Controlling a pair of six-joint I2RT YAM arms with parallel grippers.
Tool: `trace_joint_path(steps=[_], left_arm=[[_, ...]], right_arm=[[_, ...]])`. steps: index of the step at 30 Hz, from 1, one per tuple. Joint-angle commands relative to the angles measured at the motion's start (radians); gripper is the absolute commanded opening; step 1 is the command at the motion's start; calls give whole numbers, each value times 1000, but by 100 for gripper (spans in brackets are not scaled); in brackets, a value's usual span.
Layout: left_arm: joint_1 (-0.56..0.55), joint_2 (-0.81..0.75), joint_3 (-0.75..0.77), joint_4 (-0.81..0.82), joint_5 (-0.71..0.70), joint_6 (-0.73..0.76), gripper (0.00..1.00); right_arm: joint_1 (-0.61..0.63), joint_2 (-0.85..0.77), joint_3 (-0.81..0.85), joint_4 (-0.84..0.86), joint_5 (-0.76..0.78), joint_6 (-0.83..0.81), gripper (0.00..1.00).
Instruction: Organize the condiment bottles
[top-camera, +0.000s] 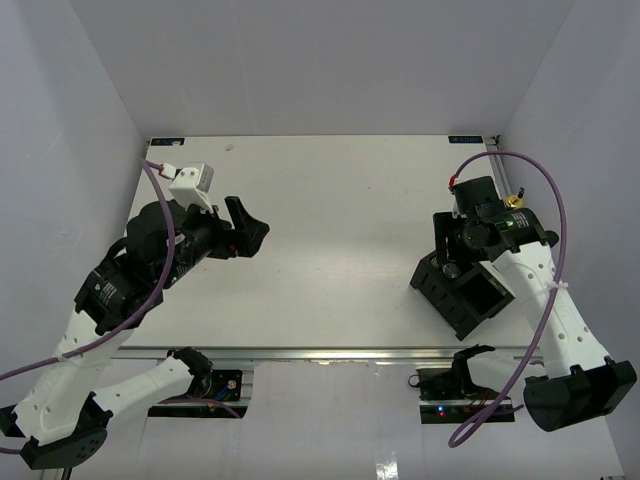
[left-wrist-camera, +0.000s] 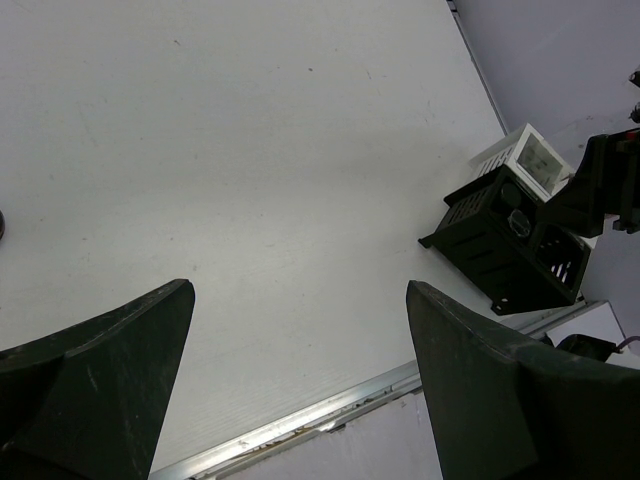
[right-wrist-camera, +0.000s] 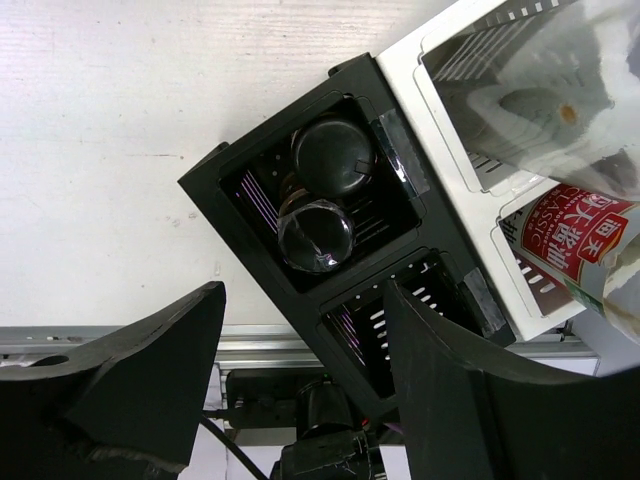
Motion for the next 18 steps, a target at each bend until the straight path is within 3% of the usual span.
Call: trace_joint_path(steps=[1, 4, 9, 11, 13, 18], left_arm=[[3, -6, -17, 25, -39, -19, 98], [3, 19, -14, 11, -112, -38, 98], [4, 158, 40, -64, -355, -70, 98], [19, 201, 52, -78, -431, -78, 98], [56, 232, 48, -80, -461, -83, 98], [266, 306, 27, -22, -392, -21, 98]], right_arm=[[-3, -30, 14, 12, 13, -7, 70], [-3, -46, 49, 8, -9, -15, 69], [2, -76, 93, 60, -120, -50, 70], [7, -86, 90, 84, -153, -70, 80], [14, -95, 81, 111, -179, -91, 91], [20, -85, 70, 155, -209, -127, 91]])
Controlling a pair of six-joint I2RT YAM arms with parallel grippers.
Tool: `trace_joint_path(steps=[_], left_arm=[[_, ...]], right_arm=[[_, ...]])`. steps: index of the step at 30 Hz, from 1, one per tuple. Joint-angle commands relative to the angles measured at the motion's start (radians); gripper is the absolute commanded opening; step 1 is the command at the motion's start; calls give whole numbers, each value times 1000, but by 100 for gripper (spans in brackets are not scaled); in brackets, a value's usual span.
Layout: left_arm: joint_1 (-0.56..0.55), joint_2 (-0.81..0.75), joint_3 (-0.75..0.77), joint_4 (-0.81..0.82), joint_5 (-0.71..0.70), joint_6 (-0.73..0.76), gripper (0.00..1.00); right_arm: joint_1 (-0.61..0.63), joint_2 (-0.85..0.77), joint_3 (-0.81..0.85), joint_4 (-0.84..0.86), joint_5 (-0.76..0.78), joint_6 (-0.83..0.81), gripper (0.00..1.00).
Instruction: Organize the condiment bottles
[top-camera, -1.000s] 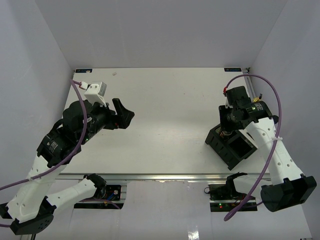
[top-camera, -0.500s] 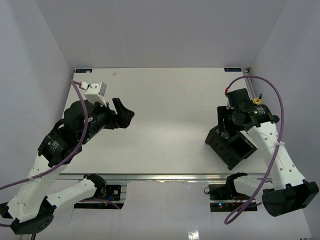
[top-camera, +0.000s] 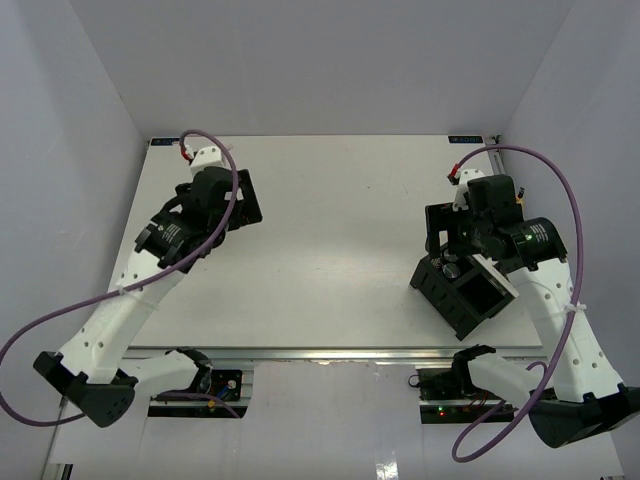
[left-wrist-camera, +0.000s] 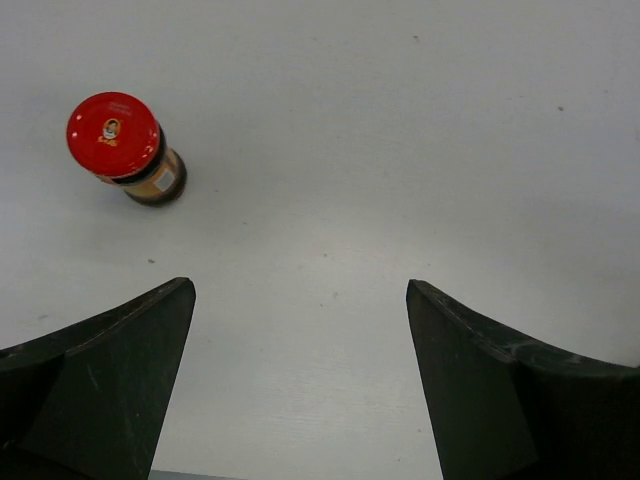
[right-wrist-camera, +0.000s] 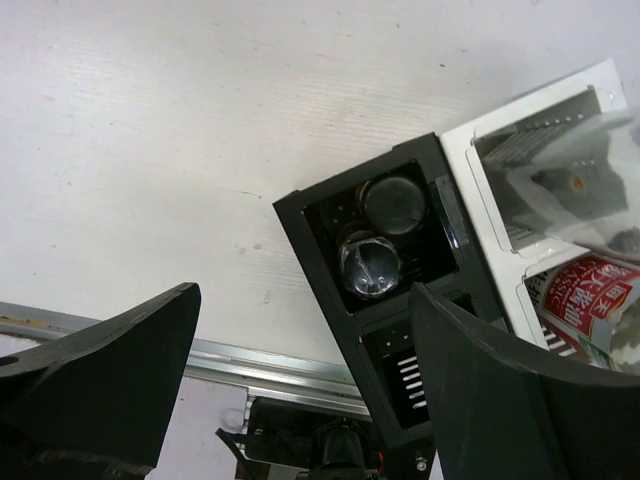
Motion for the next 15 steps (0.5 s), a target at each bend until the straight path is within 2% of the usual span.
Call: trace_joint_path(steps=[1, 3, 8, 15], left_arm=[[234, 49, 3, 34, 43, 63, 98], [368, 103, -2, 54, 169, 99, 96], [537, 161, -61, 134, 350, 134, 94], [553, 234, -128, 224, 407, 158, 94]], right_arm=[[11, 5, 14, 89, -65, -58, 91], [17, 3, 4, 119, -98, -67, 91], [29, -16, -23, 165, -121, -100, 91], [31, -15, -44, 204, -131, -133, 92]])
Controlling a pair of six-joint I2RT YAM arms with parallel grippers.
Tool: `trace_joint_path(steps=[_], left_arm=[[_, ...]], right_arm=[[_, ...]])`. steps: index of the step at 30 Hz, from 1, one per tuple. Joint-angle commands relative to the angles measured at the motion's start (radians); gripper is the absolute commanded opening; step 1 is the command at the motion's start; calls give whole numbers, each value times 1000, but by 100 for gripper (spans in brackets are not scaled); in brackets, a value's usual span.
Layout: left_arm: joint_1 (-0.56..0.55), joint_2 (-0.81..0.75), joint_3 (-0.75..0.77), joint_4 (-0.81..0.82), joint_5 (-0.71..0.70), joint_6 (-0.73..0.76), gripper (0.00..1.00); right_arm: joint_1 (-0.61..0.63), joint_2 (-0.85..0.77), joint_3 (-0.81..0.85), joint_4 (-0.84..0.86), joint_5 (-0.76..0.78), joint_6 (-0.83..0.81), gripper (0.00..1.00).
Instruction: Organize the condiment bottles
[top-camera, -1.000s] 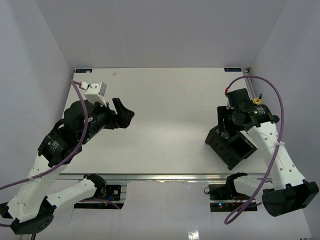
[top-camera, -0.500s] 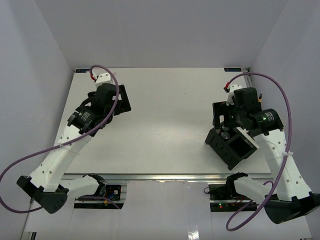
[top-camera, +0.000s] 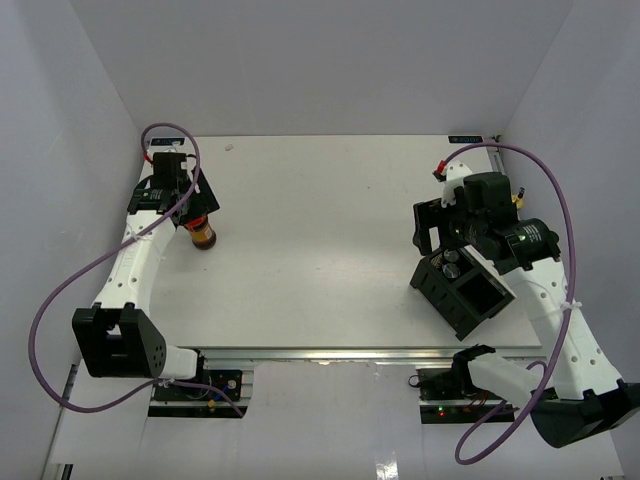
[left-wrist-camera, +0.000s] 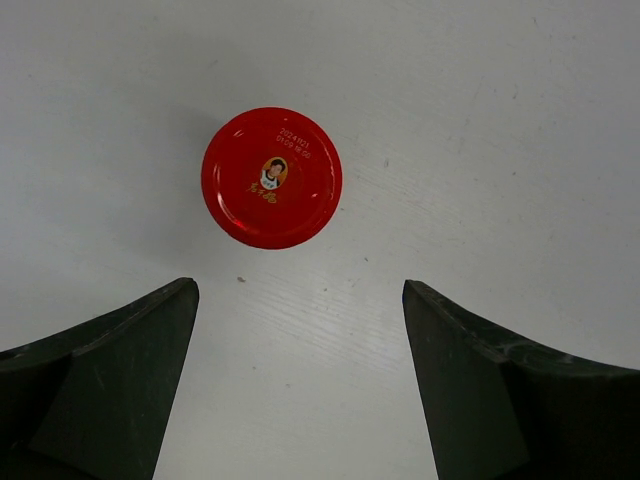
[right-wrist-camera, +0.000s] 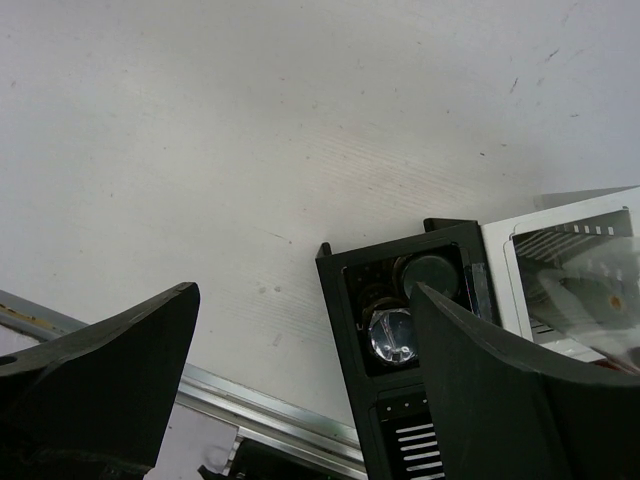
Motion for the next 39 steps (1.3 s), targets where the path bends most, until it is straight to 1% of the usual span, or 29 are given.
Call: trace_joint_path(steps=[1, 7, 9, 18, 22, 26, 30, 31, 33, 34, 36, 38, 39], left_arm=[[6, 20, -25, 86, 68, 19, 94], [35, 76, -30, 99, 32, 12, 94], [65, 89, -30, 102, 30, 6, 94], [69, 117, -45, 115, 27, 8, 94], [69, 155, -42, 129, 40, 16, 94], [70, 179, -45, 140, 52, 9, 91], [70, 199, -56, 137, 25, -9, 88], [70, 199, -61, 142, 26, -9, 85], [69, 197, -72, 154, 38, -11, 71], [69, 198, -75, 156, 47, -12, 67], [69, 196, -84, 162, 71, -14, 44], [63, 190, -95, 167, 102, -16, 29], [43, 182, -101, 171, 118, -17, 15]], right_arm=[[4, -16, -14, 69, -29, -40, 92], [6, -33, -31, 77, -30, -53, 93], [7, -48, -34, 82, -18, -57, 93], [6, -63, -49, 92, -17, -57, 93], [7, -70, -54, 101, -17, -57, 93], [6, -78, -77, 114, -16, -57, 93], [7, -77, -78, 117, -14, -58, 93], [6, -78, -80, 120, -15, -58, 93], [6, -86, -87, 127, -17, -57, 93], [6, -87, -89, 128, -17, -58, 93], [7, -88, -92, 131, -17, -58, 93], [7, -86, -92, 131, -19, -59, 93], [6, -83, -91, 134, -25, -60, 93]])
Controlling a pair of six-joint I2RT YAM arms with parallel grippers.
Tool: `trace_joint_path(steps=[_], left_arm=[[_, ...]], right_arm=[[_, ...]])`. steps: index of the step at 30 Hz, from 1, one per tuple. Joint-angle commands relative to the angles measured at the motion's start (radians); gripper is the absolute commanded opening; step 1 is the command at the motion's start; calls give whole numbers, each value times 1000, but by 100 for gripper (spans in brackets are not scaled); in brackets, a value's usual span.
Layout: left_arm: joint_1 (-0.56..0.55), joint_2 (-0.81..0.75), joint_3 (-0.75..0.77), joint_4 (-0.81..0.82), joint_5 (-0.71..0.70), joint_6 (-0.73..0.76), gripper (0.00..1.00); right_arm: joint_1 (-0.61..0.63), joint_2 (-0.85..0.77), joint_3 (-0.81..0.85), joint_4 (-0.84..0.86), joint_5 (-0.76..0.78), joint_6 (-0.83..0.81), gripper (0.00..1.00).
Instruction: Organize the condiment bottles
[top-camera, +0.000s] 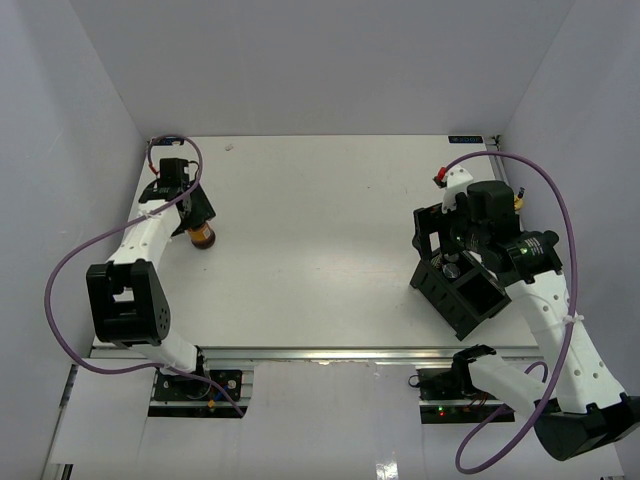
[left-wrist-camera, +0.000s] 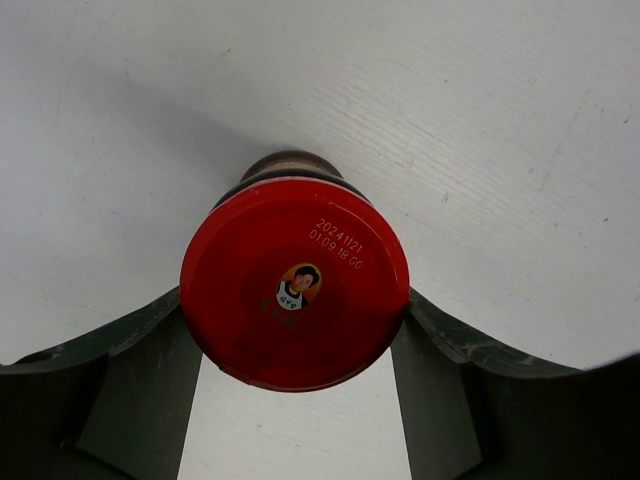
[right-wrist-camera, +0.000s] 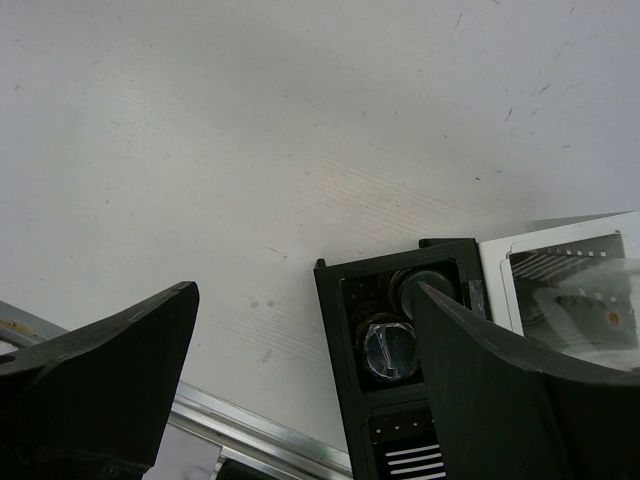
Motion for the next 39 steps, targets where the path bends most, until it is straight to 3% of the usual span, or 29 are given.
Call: trace_joint_path(steps=[1, 2, 7, 20, 24, 32, 33, 36, 37, 39], left_arm=[[-65, -31, -32, 15, 74, -18, 7], [-107, -35, -30, 10, 72, -20, 0], [-390, -29, 24, -49, -8, -68, 0], [-949, -23, 155, -45, -68, -112, 0], [-1045, 56, 217, -63, -121, -116, 0], [-1100, 168, 279, -64, -142, -119, 0], [-1104, 178, 283, -66, -142, -119, 4], [-1111, 193, 284, -66, -144, -121, 51], [-1115, 198, 284, -66, -147, -122, 59], [-1118, 202, 287, -74, -153, -125, 84]], right_arm=[[4, -10, -6, 51, -13, -18, 93], [5, -6, -4, 51, -15, -18, 93], [5, 11, 2, 58, -29, -9, 93], [5, 15, -1, 57, 4, 3, 94], [6, 11, -10, 58, 11, 6, 94], [6, -7, -27, 60, 25, 3, 94], [5, -9, -30, 63, 26, 3, 94], [5, -11, -35, 65, 25, 2, 94], [6, -11, -37, 67, 25, 2, 94], [5, -13, -37, 67, 26, 3, 94]])
